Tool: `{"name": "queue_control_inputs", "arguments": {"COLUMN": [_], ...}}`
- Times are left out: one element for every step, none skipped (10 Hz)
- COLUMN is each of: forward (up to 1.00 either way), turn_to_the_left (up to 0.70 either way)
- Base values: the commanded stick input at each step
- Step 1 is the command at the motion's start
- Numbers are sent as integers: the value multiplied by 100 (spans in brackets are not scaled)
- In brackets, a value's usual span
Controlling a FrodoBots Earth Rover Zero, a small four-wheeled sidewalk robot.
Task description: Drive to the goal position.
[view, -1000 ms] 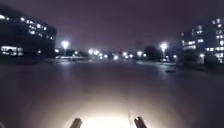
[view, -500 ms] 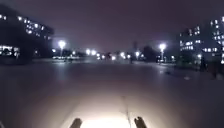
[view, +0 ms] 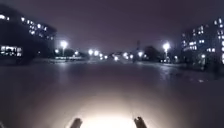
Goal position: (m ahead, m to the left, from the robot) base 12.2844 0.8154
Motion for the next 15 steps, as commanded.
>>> {"name": "queue_control_inputs", "arguments": {"forward": [100,100,100,100,100,100,100,100,100,100,100,100,100,100,100], "turn_to_the_left": [0,0,0,0,0,0,0,0,0,0,0,0,0,0,0]}}
